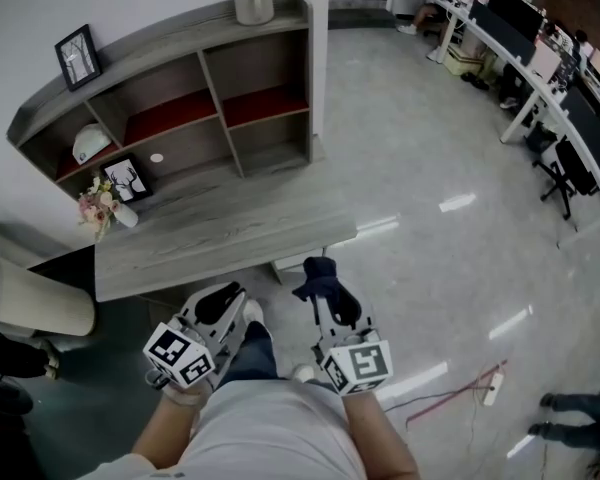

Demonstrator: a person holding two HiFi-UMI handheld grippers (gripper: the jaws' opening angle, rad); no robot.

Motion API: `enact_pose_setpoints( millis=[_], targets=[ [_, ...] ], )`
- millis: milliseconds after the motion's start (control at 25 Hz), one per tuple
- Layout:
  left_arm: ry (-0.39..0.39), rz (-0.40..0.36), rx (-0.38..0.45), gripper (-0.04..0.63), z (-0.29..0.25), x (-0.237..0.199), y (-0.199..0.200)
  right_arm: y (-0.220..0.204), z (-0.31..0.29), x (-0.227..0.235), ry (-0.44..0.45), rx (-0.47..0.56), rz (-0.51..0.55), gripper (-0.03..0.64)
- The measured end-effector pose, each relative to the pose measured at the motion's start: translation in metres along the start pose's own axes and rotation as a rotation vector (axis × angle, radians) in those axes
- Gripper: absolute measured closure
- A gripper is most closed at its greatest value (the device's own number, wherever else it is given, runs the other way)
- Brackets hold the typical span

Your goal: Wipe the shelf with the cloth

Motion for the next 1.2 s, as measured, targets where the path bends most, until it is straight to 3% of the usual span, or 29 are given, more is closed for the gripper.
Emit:
enact_pose_setpoints(
  millis=[400, 800, 1200],
  targets=[
    [-0.019, 0.033, -0.008, 0.543, -0.06, -0.114, 0.013, -0.028, -0.121, 0.025, -0.041, -0.023, 0.008, 0.543],
    [-0.099, 0.022, -0.012, 0.543, -0.109, -0.234, 0.055, -0.045, -0.249, 0.019, -0.083, -0.003, 0.023, 0.543],
    [-0.094, 0.018, 0.004, 0.543, -0.129, -0.306, 0.077, -0.052, -0.335, 0.017, -0.079, 0.014, 0.036, 0.543]
  ],
)
Point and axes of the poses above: the fingertips, and each gripper's own axes: z backward along the fingers, x to its right, y out of its top, the point moved 2 cm from there along z, backward along the fingers, and after that the axes turned 14 degrees about x, right-handed, at the moved point
